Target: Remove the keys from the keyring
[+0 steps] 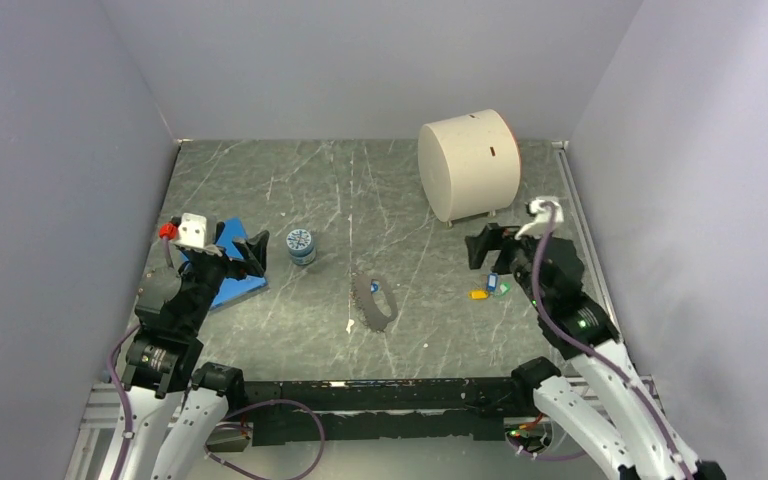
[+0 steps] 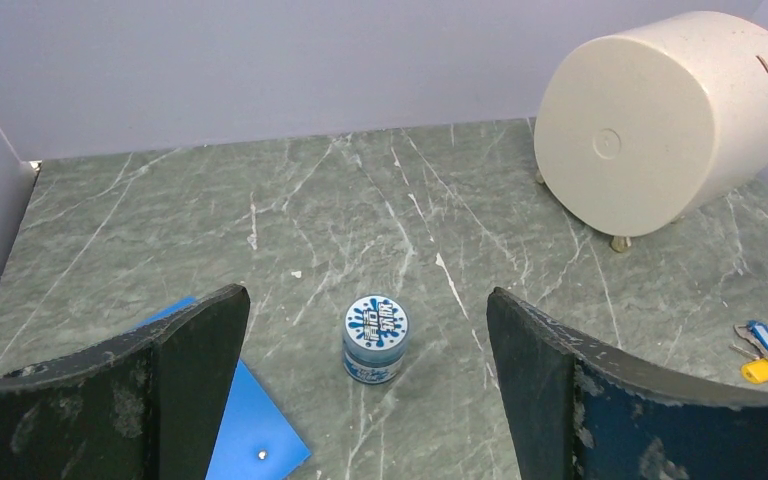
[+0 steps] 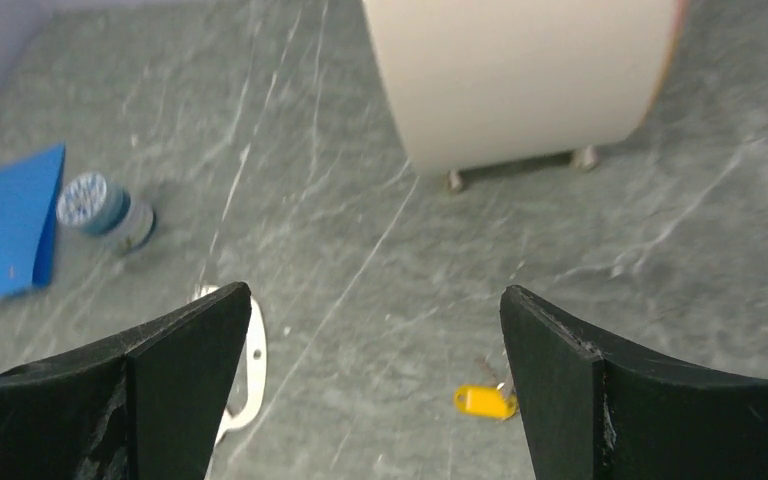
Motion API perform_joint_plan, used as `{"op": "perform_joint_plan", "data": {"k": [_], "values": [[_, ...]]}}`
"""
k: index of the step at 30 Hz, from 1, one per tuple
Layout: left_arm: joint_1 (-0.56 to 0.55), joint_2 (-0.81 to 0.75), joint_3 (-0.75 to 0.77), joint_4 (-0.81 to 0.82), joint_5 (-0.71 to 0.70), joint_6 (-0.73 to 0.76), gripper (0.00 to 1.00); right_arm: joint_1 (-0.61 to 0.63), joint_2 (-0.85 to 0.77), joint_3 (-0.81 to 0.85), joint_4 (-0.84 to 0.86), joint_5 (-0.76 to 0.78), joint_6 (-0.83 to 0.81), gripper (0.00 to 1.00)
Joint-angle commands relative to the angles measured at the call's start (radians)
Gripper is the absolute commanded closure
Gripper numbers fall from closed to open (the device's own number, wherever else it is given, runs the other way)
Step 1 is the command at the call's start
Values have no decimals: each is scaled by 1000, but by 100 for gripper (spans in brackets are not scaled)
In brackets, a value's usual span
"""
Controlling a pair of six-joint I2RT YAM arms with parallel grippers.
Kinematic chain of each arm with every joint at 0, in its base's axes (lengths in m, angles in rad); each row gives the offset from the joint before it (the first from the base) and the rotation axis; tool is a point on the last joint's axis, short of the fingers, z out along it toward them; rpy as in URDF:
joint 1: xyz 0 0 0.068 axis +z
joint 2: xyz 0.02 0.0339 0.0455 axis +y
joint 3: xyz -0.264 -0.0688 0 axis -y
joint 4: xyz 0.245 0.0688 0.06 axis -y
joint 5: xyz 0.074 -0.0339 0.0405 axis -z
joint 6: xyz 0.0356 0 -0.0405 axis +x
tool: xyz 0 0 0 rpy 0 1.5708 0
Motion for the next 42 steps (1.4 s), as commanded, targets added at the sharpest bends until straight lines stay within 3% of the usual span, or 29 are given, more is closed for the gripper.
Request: {"op": "perform_joint_plan", "data": {"k": [1,7,19,23,32,42], "values": [[0,-2,28,32,22,-17,6,7,140,26,-47,-175,47,1],[-1,11,30,29,30,-16,6,77,366,17,-13,-197,82,2],[-4,37,33,25,32,-11,6,451,798,171,3,-39,110,16],[-4,38,33,26,32,-11,6,517,904,244,14,-37,110,23],[-4,39,34,23,37,-11,6,599,1176,454,-56,0,108,33],[-4,41,33,24,39,-10,6,618,1268,501,-67,-8,108,38]]}}
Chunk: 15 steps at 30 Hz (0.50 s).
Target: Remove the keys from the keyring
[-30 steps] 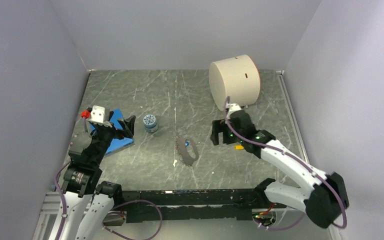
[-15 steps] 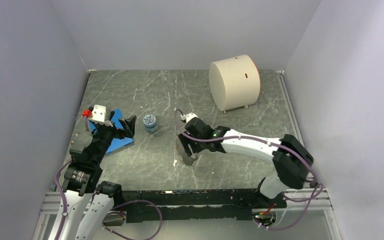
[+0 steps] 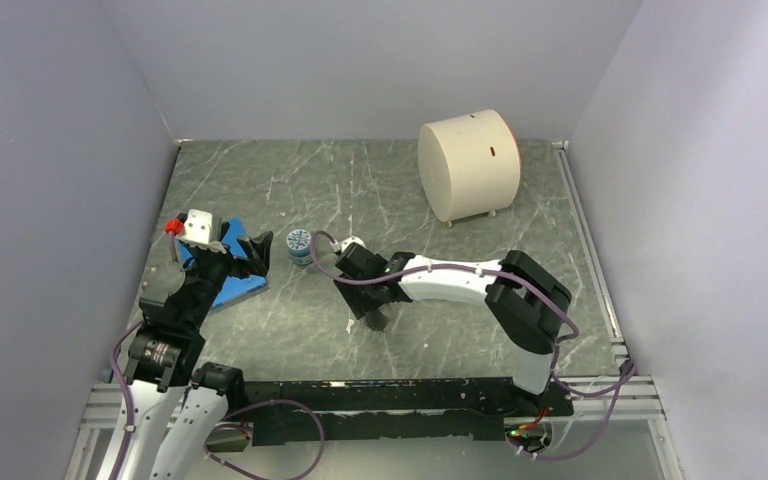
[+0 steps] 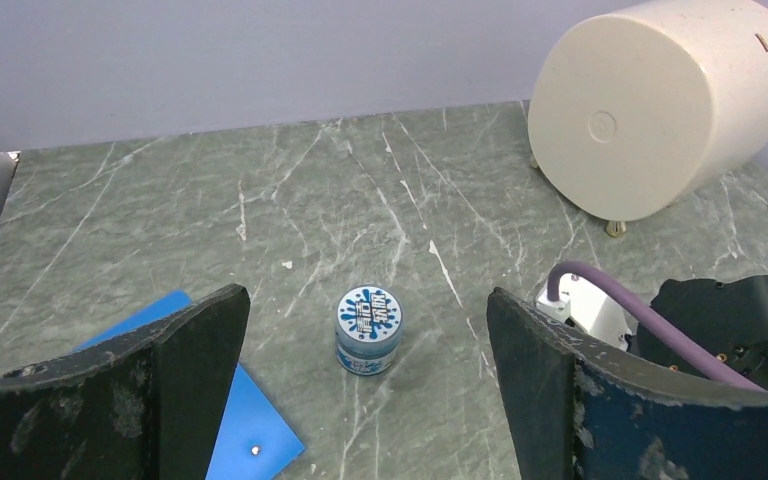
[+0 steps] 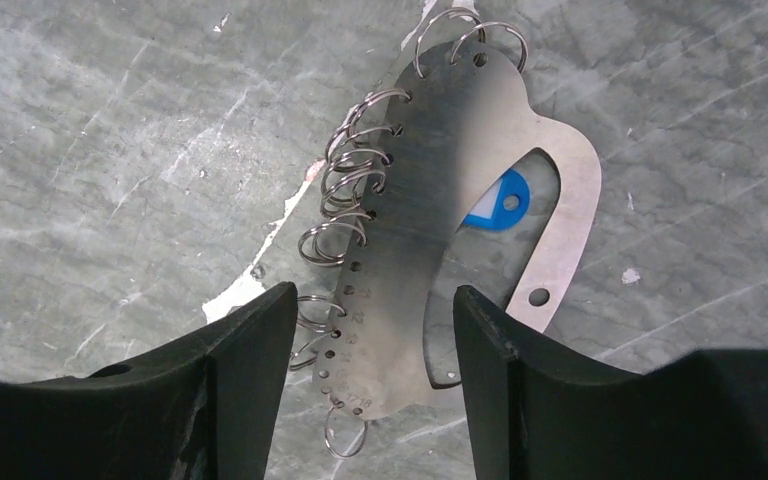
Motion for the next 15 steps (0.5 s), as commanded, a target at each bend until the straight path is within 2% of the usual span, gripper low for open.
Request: {"op": "perform_joint_plan", "data": {"k": [1,13,15], "values": [[-3,9,32,25,16,-9,6,2,22,54,-4,17,12,39],[-3,17,31,30,30,-9,6,3,101,74,3,56,4,42],[-3,19,31,30,29,-9,6,3,110,79,-6,65,-1,45]]}}
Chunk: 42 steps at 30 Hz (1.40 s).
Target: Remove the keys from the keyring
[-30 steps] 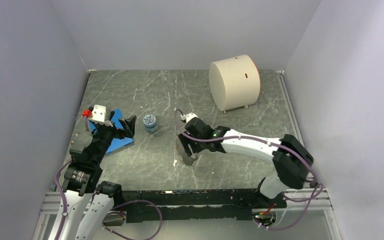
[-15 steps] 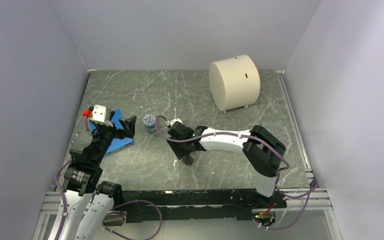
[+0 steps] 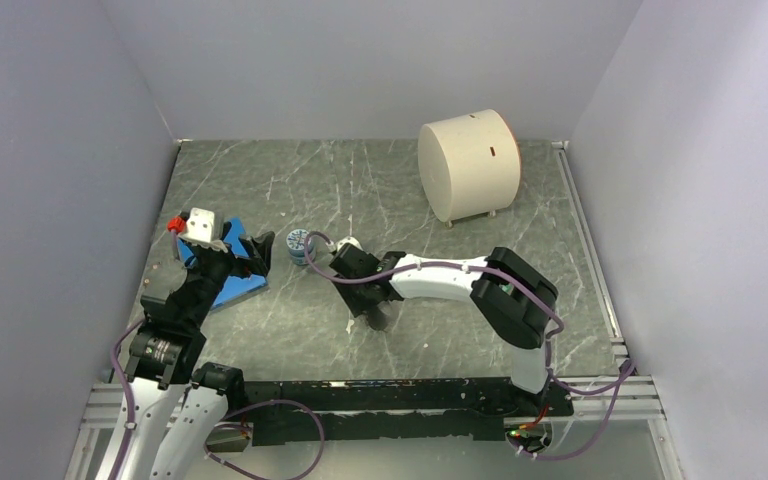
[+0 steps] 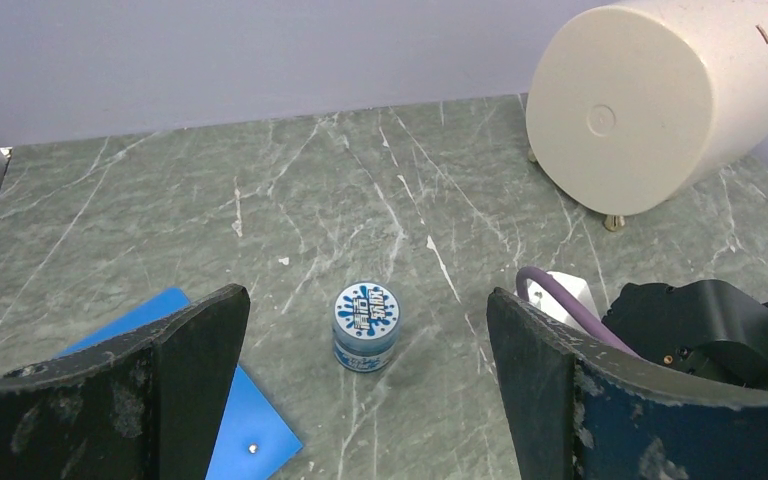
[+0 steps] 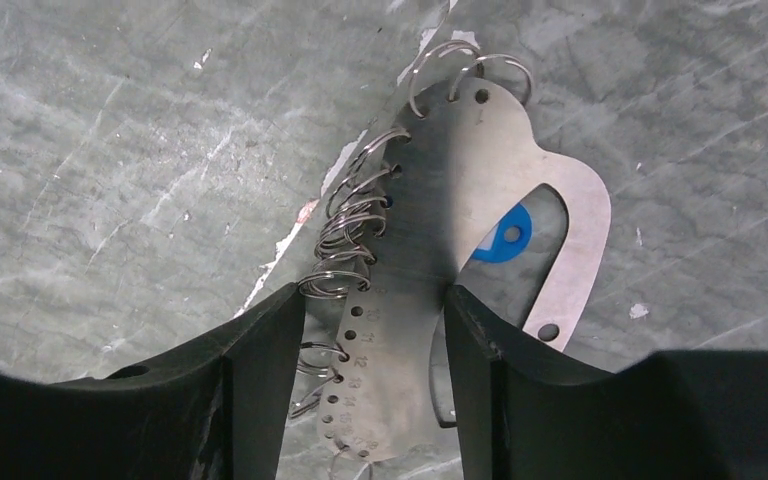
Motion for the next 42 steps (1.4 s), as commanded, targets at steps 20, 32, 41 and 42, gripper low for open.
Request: {"op": "perform_joint_plan", "data": {"k": [20,32,41,42], "values": [[-3,8,34,25,30,-6,6,2,-218,-53,173,-159,-2,74],[-3,12,36,23,40,-4,6,-196,-366,-360,533,-460,206,78],[-2,21,37,23,54,-5,6,-274,-423,-435,473,-383,135,79],[-3,22,37,22,56,-4,6,-274,-430,-429,456,-375,117,79]]}}
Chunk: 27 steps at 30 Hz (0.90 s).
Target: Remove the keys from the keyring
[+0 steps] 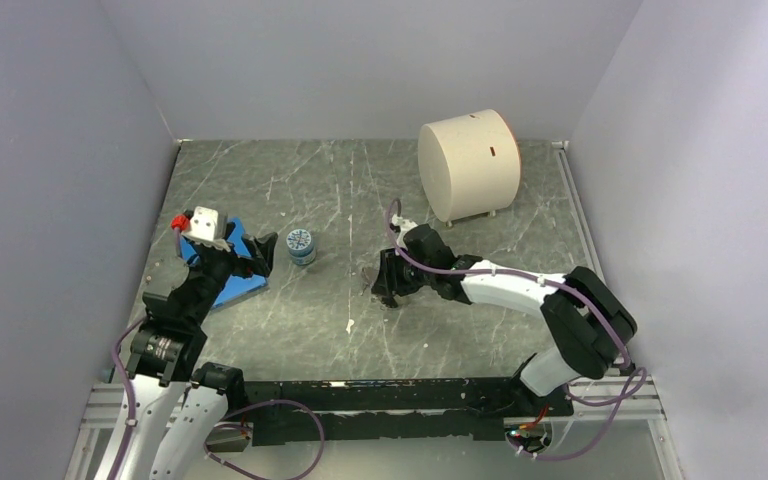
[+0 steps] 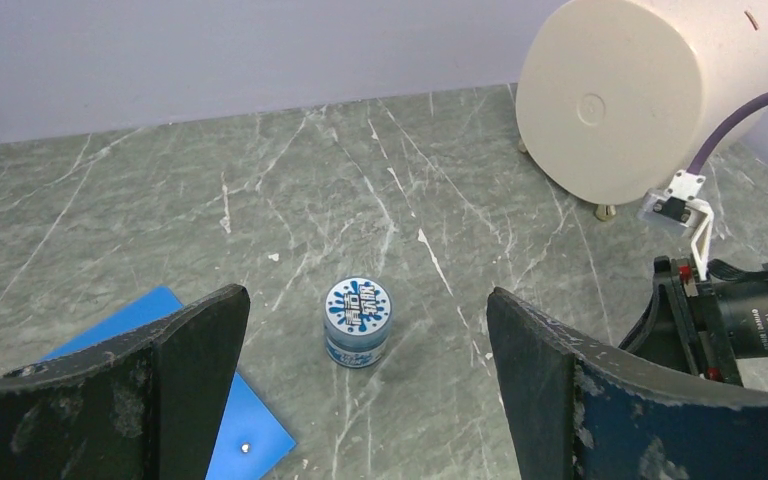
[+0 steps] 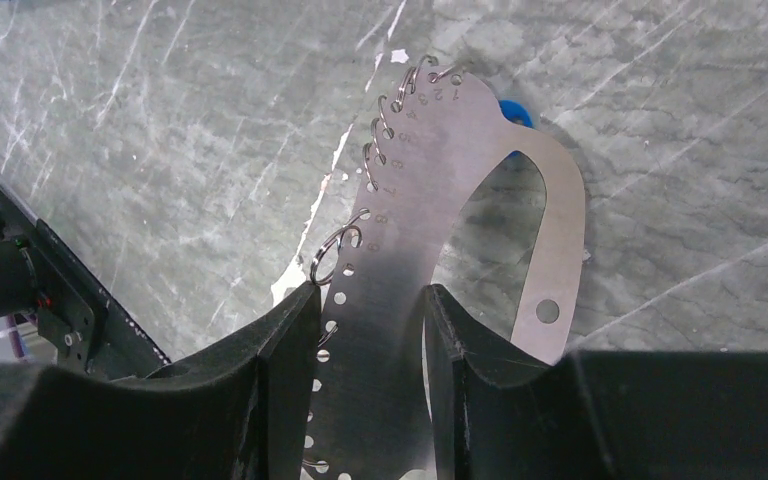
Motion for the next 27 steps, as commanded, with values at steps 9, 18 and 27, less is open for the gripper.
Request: {"op": "perform_joint_plan", "data": {"k": [9,18,27], "values": [[-3,16,40,23,52,-2,6,23,-123,94,-82,-5,-163,80],[-3,10,43,17,42,4,6,200,-77,251,-151,1,-249,81],[-3,15,44,17,59,4,6,202,28,169,-115,148,-270,82]]}}
